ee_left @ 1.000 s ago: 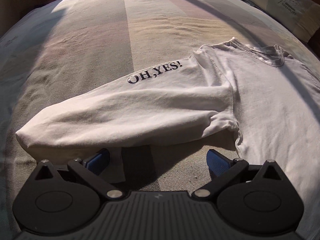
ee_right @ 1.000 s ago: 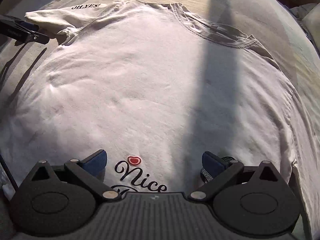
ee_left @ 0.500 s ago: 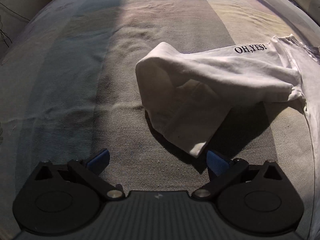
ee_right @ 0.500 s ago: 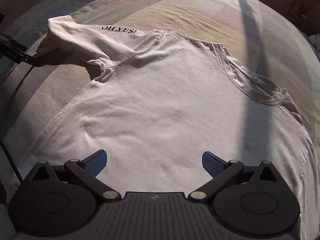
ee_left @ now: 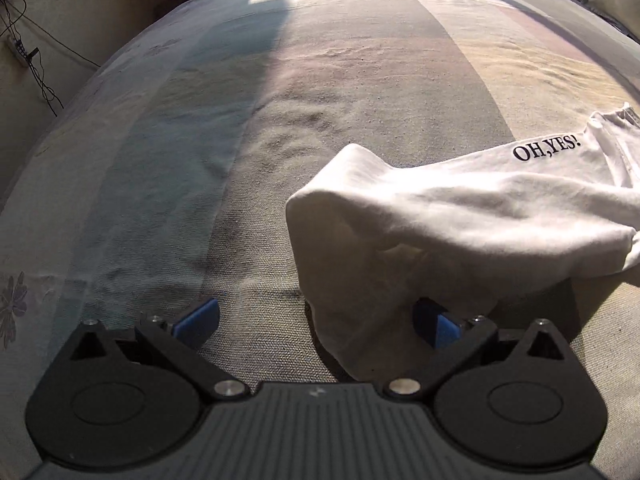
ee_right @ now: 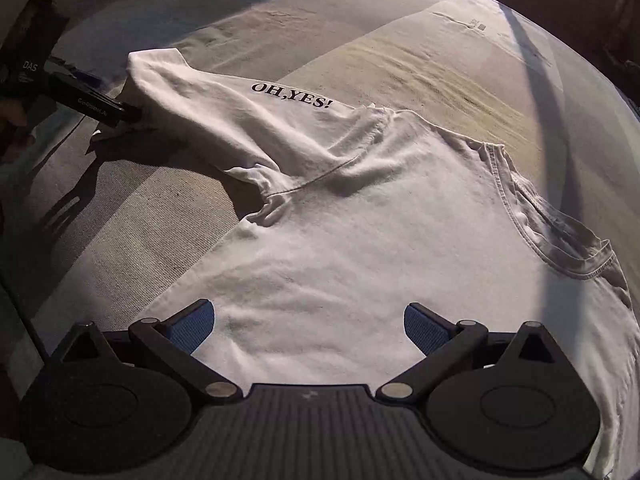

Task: Fold clothes
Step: 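Fold the grasped sleeve with the left tool across the shirt body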

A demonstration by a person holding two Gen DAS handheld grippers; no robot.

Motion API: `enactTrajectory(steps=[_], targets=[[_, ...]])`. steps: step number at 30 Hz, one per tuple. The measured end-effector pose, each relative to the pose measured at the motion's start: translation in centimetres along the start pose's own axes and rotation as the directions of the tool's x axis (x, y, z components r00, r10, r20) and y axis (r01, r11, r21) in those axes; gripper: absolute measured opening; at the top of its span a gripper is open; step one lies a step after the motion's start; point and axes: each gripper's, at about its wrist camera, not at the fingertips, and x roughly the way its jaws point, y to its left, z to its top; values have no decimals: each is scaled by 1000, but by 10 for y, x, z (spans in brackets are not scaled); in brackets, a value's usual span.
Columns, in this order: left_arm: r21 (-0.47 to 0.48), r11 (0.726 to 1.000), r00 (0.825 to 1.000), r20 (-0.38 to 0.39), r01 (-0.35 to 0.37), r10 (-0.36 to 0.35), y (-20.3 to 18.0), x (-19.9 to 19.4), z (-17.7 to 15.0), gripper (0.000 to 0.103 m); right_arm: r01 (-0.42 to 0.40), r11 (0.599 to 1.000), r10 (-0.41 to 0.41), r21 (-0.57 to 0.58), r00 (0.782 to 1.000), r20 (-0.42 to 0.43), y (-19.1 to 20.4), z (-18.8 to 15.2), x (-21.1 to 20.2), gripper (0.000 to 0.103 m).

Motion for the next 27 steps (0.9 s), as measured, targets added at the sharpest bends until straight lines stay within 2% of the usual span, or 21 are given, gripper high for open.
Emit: enactTrajectory(steps=[2, 4, 7, 10, 12, 15, 17, 20, 24, 25, 27], targets=[[9, 999, 998, -33, -52, 52, 21, -1, -13, 103, 0, 1000, 0, -5, 1000, -3, 1, 1, 0, 103], [21, 991, 987, -85, -136, 137, 42, 3, -26, 103, 0, 1000, -1, -10, 1000, -7, 3, 2, 0, 103], [-28, 984, 978, -119, -175, 171, 74, -1, -34, 102, 5, 1000, -5, -4, 1000, -15, 2, 2, 1, 103], [-37, 992, 991, -71, -116, 114, 71, -14, -27, 102, 5, 1000, -5, -8, 1000, -7, 4, 5, 2, 103], [-26, 998, 997, -40, -59, 58, 55, -19, -21, 102, -1, 1000, 1, -17, 1000, -6, 9, 8, 5, 103], [-17, 1000, 1000, -3, 25, -25, 21, -14, -4, 102, -12, 1000, 12, -27, 1000, -2, 16, 13, 8, 103], [-10, 999, 999, -4, 40, -40, 3, -4, 4, 102, -19, 999, 19, -33, 1000, 7, 20, 18, 8, 103], [35, 999, 1000, -29, -4, 5, -13, 9, 10, 103, -23, 999, 24, -43, 1000, 15, 24, 23, 6, 103], [56, 993, 993, -58, -103, 106, 15, 9, -7, 103, -24, 998, 25, -52, 999, 25, 25, 27, 4, 103], [45, 992, 988, -90, -119, 123, 30, 12, -12, 103, -17, 999, 18, -51, 1000, 24, 22, 26, 4, 103], [73, 976, 968, -128, -206, 214, 48, 13, -19, 103, -5, 999, 6, -47, 1000, 21, 18, 23, 4, 103]])
